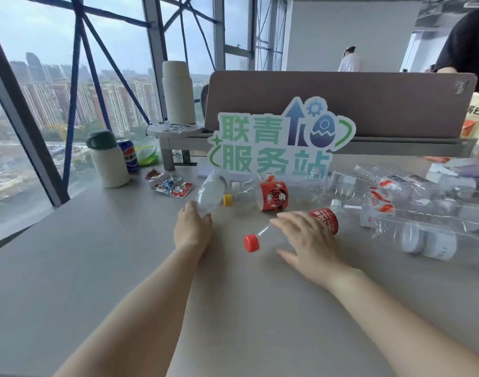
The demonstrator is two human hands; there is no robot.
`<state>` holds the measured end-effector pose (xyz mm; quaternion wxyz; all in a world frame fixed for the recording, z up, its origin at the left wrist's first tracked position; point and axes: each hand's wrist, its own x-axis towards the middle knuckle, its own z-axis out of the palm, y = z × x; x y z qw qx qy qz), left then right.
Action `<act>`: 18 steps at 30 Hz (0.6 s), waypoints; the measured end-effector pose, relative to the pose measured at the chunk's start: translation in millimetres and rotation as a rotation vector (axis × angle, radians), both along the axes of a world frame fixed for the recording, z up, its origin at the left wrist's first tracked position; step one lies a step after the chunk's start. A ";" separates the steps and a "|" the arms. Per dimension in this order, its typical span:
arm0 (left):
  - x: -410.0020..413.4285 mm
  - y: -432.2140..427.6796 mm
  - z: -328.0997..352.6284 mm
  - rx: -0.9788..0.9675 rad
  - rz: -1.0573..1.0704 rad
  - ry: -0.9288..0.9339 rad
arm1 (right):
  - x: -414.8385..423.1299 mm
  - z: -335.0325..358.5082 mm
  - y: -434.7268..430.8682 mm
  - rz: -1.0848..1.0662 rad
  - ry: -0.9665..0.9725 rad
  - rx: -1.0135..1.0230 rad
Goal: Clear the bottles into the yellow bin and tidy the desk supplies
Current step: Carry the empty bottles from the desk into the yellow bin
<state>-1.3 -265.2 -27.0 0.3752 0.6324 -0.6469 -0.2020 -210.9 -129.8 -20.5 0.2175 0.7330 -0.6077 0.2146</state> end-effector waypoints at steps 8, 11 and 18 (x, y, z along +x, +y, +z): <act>84.3 84.5 17.9 -0.104 0.007 0.013 | 56.4 19.9 33.8 0.053 -0.100 0.013; 133.8 136.5 33.3 -0.158 0.017 0.009 | 102.2 34.2 53.8 0.103 -0.152 -0.027; 266.3 251.2 56.7 -0.262 0.194 -0.030 | 245.1 57.6 95.9 0.308 -0.369 -0.029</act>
